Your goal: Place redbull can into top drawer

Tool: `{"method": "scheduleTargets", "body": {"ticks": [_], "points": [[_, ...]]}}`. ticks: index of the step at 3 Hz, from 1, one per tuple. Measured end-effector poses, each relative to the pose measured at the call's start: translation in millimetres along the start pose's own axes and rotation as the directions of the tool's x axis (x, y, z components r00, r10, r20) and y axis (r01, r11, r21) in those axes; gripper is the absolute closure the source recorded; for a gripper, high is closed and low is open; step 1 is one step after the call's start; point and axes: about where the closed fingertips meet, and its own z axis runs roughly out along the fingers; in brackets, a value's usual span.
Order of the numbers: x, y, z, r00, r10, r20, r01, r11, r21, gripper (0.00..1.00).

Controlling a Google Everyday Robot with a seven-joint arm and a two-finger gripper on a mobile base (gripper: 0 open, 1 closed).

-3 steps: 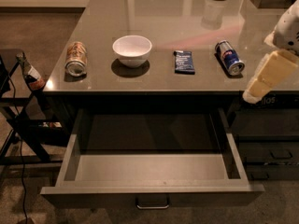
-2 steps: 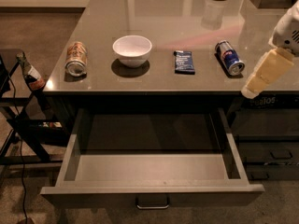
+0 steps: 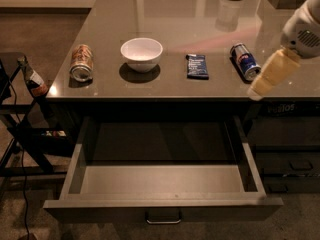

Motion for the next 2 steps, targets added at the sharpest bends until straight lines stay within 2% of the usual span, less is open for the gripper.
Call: {"method": "scheduleTargets", "body": {"ticks": [1, 2], "points": [[-19.3, -17.4, 14.6, 0.998, 0.059, -0.002, -0.059, 0.9983, 0.004, 0.00], [-33.1, -38.2, 26.6, 0.996, 0.092, -0.015, -0.092, 0.9955, 0.020, 0.00]]}}
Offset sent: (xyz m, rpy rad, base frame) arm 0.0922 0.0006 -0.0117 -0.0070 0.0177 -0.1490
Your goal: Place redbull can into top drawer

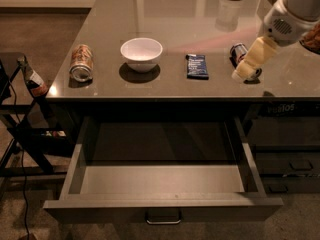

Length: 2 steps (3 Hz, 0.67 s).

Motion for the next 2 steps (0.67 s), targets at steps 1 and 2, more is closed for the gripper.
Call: {"method": "scheduleTargets", "body": {"ticks": [1, 2], "points": [[-3.1, -1.9, 0.5, 1.000, 0.001, 0.004, -0.001, 1.0000, 0.002, 0.00], [-5.0, -3.4, 7.8, 1.000, 0.022, 0.015, -0.022, 0.9995, -0.025, 0.00]]}}
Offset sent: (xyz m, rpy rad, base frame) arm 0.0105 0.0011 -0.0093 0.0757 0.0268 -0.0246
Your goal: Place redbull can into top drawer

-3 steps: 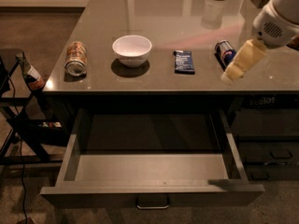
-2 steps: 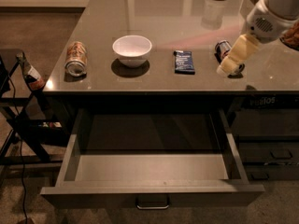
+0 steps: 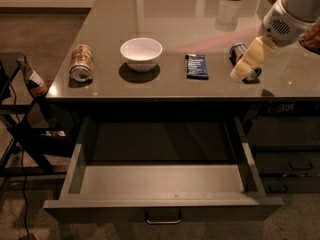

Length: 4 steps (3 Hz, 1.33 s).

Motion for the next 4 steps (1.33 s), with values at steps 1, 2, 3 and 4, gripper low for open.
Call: {"method": "scheduleTargets", "body": {"ticks": [1, 2, 3, 4], "points": [[-9.8, -17.8, 18.5, 0.998, 0.060, -0.004, -0.060, 0.9982, 0.000, 0.00], [-25.5, -32.9, 29.4, 0.995, 0.100, -0.015, -0.100, 0.9949, 0.014, 0.00], [-33.8, -45.4, 42.1, 0.992, 0.124, -0.027, -0.123, 0.9921, 0.023, 0.00], [-39.8, -56.1, 56.8, 0.988, 0.145, -0.047, -0.144, 0.9890, 0.033, 0.00]]}}
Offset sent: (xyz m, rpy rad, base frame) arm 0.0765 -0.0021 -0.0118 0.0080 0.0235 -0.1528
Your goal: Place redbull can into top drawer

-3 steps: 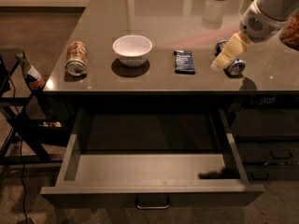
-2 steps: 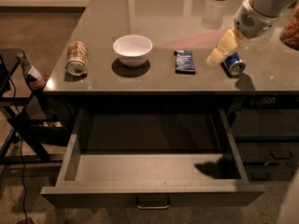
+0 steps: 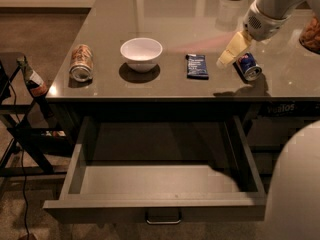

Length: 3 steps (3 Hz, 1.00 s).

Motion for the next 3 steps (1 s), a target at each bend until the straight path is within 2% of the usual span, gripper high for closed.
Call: {"method": "scheduleTargets", "body": {"ticks": [3], "points": [[8.7, -37.9, 42.0, 0.996, 0.069, -0.061, -0.068, 0.9975, 0.023, 0.00]]}}
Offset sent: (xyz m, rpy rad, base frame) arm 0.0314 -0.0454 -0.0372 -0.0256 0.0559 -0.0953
